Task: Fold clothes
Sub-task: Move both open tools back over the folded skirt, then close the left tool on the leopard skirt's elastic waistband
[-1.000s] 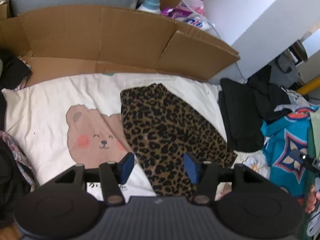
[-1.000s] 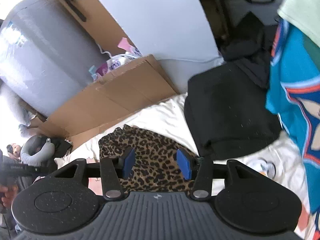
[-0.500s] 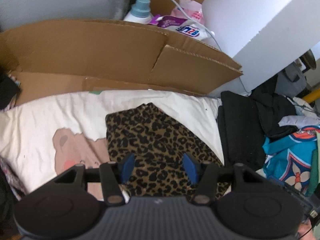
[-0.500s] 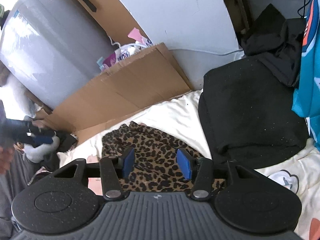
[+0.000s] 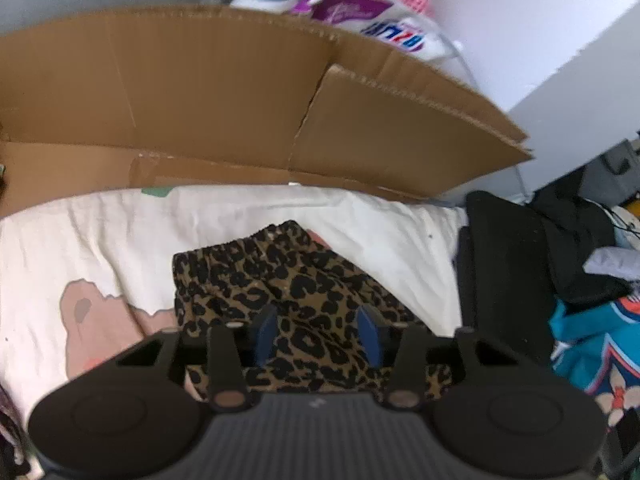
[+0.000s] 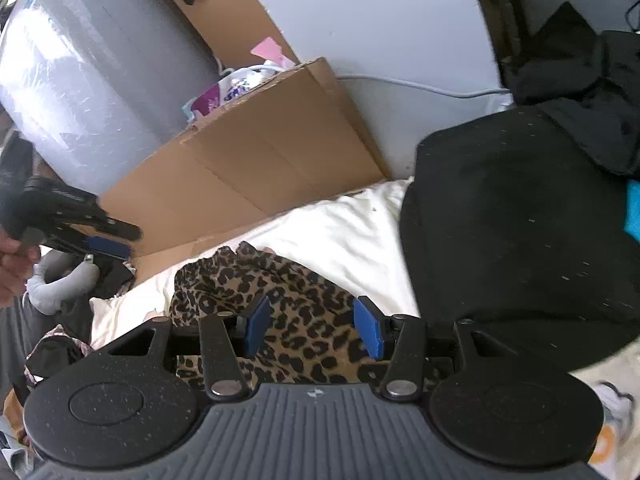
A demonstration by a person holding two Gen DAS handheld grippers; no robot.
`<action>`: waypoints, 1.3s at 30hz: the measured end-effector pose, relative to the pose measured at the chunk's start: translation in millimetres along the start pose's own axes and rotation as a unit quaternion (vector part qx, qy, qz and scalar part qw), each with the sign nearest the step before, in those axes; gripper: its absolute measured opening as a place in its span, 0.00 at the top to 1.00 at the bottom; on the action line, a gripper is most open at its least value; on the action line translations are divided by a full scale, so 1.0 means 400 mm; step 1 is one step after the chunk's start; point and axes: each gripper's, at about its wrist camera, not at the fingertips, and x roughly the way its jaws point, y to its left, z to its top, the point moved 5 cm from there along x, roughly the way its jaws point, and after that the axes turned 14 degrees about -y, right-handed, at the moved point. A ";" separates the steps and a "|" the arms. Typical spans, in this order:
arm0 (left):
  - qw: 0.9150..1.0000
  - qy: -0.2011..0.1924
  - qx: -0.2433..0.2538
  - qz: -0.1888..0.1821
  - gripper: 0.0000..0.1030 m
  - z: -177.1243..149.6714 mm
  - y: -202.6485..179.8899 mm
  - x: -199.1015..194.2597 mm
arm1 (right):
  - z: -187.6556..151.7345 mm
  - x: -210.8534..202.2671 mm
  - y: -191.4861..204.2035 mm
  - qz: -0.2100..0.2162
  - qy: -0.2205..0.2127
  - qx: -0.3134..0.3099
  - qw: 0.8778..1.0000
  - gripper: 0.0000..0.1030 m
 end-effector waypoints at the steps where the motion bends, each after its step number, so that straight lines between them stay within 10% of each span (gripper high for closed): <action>1: 1.000 0.002 -0.003 -0.001 0.59 -0.003 0.001 0.016 | -0.007 0.010 0.003 0.003 -0.001 -0.003 1.000 0.48; 39: 0.994 0.064 -0.068 0.050 0.60 -0.070 0.024 0.401 | -0.163 0.201 -0.064 -0.007 0.037 -0.076 0.996 0.49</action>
